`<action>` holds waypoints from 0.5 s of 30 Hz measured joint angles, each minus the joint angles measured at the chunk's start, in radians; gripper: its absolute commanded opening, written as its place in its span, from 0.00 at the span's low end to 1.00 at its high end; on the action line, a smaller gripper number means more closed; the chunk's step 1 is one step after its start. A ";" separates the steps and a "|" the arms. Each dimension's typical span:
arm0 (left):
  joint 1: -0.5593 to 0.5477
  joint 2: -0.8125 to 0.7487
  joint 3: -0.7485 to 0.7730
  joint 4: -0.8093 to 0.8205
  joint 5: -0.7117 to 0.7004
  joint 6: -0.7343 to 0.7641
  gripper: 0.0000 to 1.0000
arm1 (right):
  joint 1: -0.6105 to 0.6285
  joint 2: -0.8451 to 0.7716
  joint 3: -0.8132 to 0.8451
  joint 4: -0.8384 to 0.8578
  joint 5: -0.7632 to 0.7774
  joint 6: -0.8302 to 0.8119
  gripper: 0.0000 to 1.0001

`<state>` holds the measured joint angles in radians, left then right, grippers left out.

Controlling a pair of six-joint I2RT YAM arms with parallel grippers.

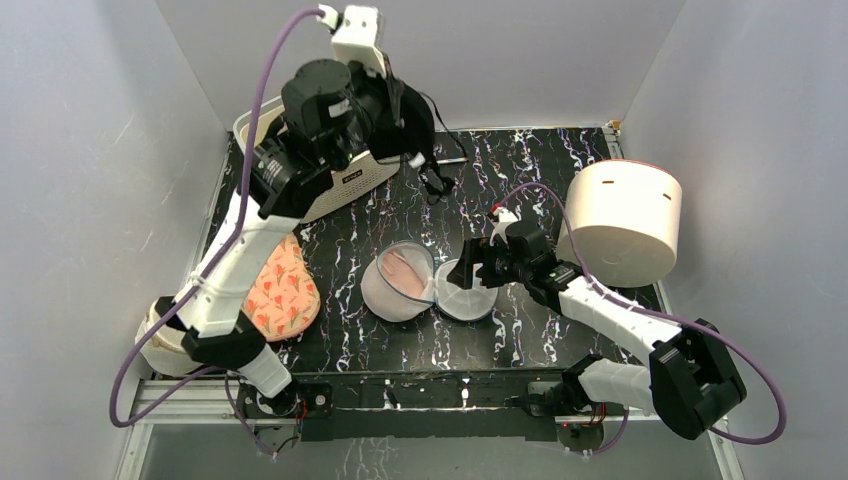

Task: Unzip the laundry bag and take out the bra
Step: Pick up the bra from the laundry bag, then place the bra in the bin.

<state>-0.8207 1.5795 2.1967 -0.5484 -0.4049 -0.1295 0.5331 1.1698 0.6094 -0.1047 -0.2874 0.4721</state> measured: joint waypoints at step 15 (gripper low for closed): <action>0.195 0.119 0.134 0.235 -0.151 0.155 0.00 | 0.000 -0.039 0.032 -0.084 0.001 -0.026 0.98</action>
<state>-0.6254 1.6981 2.3310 -0.3130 -0.5564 0.0257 0.5331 1.1309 0.6415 -0.1886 -0.2867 0.4461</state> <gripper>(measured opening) 0.013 0.980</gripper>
